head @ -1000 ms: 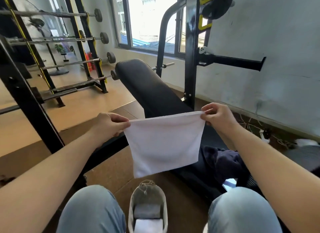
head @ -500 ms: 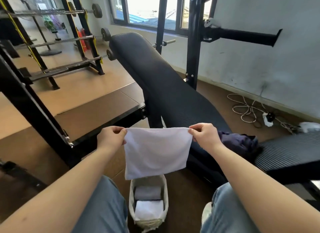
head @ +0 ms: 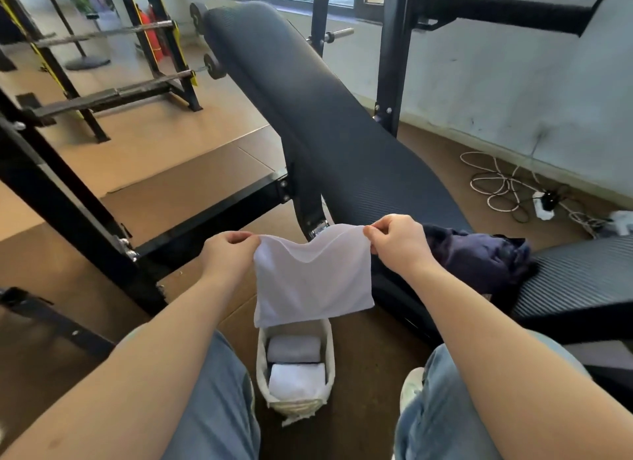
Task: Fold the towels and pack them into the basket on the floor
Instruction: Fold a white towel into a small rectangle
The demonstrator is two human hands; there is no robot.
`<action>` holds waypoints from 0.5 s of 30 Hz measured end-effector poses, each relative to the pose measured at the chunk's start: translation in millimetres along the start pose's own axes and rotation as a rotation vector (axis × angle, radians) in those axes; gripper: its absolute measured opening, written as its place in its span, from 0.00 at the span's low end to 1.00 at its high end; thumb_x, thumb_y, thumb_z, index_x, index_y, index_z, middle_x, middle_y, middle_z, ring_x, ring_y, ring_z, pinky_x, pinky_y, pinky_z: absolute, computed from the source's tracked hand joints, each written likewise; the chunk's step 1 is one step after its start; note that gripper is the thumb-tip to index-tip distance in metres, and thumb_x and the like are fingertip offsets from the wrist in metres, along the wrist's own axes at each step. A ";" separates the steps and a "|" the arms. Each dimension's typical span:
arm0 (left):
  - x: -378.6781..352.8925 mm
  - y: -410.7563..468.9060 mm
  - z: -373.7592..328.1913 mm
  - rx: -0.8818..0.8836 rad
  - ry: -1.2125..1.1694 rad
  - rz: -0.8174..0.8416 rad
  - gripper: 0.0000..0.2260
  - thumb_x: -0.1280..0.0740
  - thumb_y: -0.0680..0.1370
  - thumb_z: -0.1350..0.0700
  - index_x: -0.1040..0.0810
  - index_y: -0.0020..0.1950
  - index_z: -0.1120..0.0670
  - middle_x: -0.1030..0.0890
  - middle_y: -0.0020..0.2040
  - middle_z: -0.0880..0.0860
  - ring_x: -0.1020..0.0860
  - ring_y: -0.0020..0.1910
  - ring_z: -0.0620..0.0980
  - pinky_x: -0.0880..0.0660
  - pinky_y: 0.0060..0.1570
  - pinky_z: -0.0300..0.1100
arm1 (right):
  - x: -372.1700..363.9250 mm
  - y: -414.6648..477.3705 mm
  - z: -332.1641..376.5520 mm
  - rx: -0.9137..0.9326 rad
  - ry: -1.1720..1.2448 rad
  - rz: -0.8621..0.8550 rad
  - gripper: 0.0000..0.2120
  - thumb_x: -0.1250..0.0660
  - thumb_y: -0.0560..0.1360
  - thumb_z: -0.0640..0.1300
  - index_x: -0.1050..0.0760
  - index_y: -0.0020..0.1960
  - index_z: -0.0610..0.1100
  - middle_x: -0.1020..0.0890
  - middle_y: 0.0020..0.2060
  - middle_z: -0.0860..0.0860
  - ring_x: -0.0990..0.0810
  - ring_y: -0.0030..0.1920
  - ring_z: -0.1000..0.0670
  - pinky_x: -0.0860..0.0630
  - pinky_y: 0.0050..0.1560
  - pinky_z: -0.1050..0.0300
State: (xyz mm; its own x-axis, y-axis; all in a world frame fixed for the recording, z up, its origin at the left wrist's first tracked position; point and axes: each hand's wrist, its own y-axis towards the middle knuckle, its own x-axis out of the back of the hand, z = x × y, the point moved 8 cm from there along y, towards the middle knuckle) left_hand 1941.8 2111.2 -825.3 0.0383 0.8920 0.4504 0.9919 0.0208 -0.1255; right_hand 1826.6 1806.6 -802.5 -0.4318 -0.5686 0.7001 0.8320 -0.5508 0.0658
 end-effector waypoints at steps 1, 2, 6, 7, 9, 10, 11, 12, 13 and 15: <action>2.5 1.0 1.2 0.035 -0.030 -0.029 0.04 0.30 0.80 0.51 0.19 0.54 0.47 0.18 0.50 0.48 0.20 0.52 0.54 0.19 0.55 0.52 | 3.5 0.7 -0.9 -0.026 0.020 -0.017 0.10 0.33 0.81 0.49 0.17 0.47 0.45 0.15 0.40 0.50 0.17 0.44 0.48 0.18 0.52 0.47; 6.5 1.8 2.5 0.073 -0.067 -0.062 0.06 0.30 0.80 0.51 0.18 0.56 0.48 0.18 0.51 0.50 0.19 0.52 0.55 0.19 0.55 0.53 | 8.6 1.8 -2.9 -0.056 0.043 -0.037 0.10 0.33 0.80 0.48 0.17 0.47 0.44 0.15 0.41 0.49 0.17 0.45 0.47 0.19 0.52 0.48; 12.4 2.3 1.2 0.126 -0.155 -0.089 0.10 0.32 0.82 0.54 0.18 0.62 0.52 0.18 0.53 0.53 0.19 0.44 0.51 0.18 0.48 0.47 | 23.2 3.8 -14.7 -0.164 0.116 -0.062 0.08 0.35 0.81 0.46 0.20 0.45 0.47 0.16 0.42 0.47 0.18 0.49 0.43 0.20 0.52 0.48; 9.6 0.6 -0.9 0.119 -0.150 -0.072 0.11 0.33 0.83 0.54 0.18 0.63 0.53 0.19 0.54 0.52 0.19 0.44 0.50 0.17 0.47 0.46 | 22.0 3.6 -16.9 -0.178 0.138 -0.041 0.08 0.36 0.81 0.46 0.20 0.46 0.47 0.16 0.42 0.47 0.18 0.48 0.43 0.18 0.53 0.44; 3.1 -2.8 -4.2 0.107 -0.141 -0.037 0.11 0.34 0.84 0.55 0.20 0.65 0.54 0.21 0.55 0.52 0.19 0.44 0.50 0.16 0.49 0.49 | 19.3 2.4 -19.5 -0.197 0.136 0.005 0.08 0.37 0.82 0.46 0.21 0.48 0.46 0.18 0.41 0.47 0.18 0.46 0.43 0.17 0.52 0.42; 1.0 -4.5 -6.2 0.098 -0.131 -0.018 0.11 0.35 0.84 0.56 0.20 0.65 0.54 0.22 0.56 0.53 0.20 0.45 0.50 0.16 0.48 0.49 | 19.1 2.3 -20.4 -0.207 0.127 0.021 0.08 0.38 0.82 0.46 0.22 0.49 0.45 0.18 0.40 0.47 0.19 0.44 0.43 0.17 0.49 0.44; 0.3 -5.9 -9.0 0.079 -0.113 0.002 0.10 0.36 0.84 0.56 0.21 0.64 0.53 0.22 0.56 0.54 0.20 0.45 0.51 0.16 0.47 0.49 | 19.2 2.1 -21.0 -0.223 0.135 0.037 0.08 0.39 0.83 0.47 0.23 0.51 0.45 0.18 0.40 0.46 0.19 0.41 0.44 0.18 0.45 0.46; 0.3 -6.6 -12.7 0.044 -0.084 0.019 0.08 0.37 0.84 0.57 0.22 0.62 0.53 0.23 0.56 0.54 0.21 0.46 0.51 0.16 0.46 0.48 | 18.9 1.7 -21.9 -0.247 0.163 0.055 0.08 0.40 0.83 0.47 0.23 0.52 0.45 0.17 0.40 0.44 0.20 0.38 0.45 0.20 0.39 0.49; 0.8 -6.8 -16.7 -0.007 -0.038 0.038 0.07 0.38 0.84 0.57 0.22 0.60 0.52 0.23 0.56 0.55 0.21 0.45 0.52 0.17 0.44 0.47 | 17.8 0.6 -23.0 -0.276 0.204 0.078 0.08 0.40 0.83 0.47 0.24 0.53 0.45 0.17 0.39 0.43 0.21 0.35 0.46 0.22 0.35 0.52; -2.7 -7.9 -25.0 -0.117 0.093 0.105 0.10 0.42 0.84 0.60 0.22 0.53 0.52 0.22 0.53 0.57 0.21 0.40 0.53 0.17 0.43 0.49 | 17.6 -1.9 -24.0 -0.316 0.281 0.107 0.06 0.39 0.83 0.44 0.24 0.54 0.46 0.16 0.38 0.42 0.21 0.31 0.49 0.24 0.29 0.58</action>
State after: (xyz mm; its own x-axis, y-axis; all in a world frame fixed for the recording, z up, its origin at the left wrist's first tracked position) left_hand 1936.9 2097.4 -803.4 0.1479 0.8409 0.5207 0.9890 -0.1275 -0.0750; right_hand 1809.1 1783.0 -807.4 -0.4633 -0.7529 0.4674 0.7486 -0.6148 -0.2483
